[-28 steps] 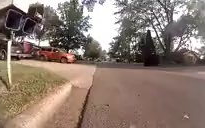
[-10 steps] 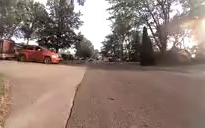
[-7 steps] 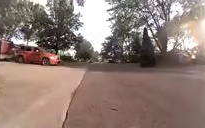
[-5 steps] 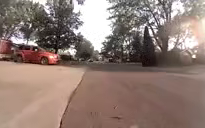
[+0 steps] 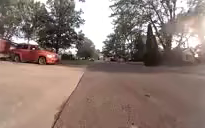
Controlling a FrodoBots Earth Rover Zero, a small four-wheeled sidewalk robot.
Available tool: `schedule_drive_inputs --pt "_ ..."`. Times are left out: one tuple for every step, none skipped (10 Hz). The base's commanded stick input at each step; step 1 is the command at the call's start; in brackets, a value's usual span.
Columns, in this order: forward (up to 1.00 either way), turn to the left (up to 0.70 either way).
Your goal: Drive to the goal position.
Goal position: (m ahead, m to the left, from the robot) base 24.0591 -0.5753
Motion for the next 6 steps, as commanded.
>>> schedule_drive_inputs --pt "1.0 0.03" --pt "1.0 0.0" --pt "1.0 0.0" --pt "1.0 0.0" --pt "1.0 0.0" --pt "1.0 0.0"
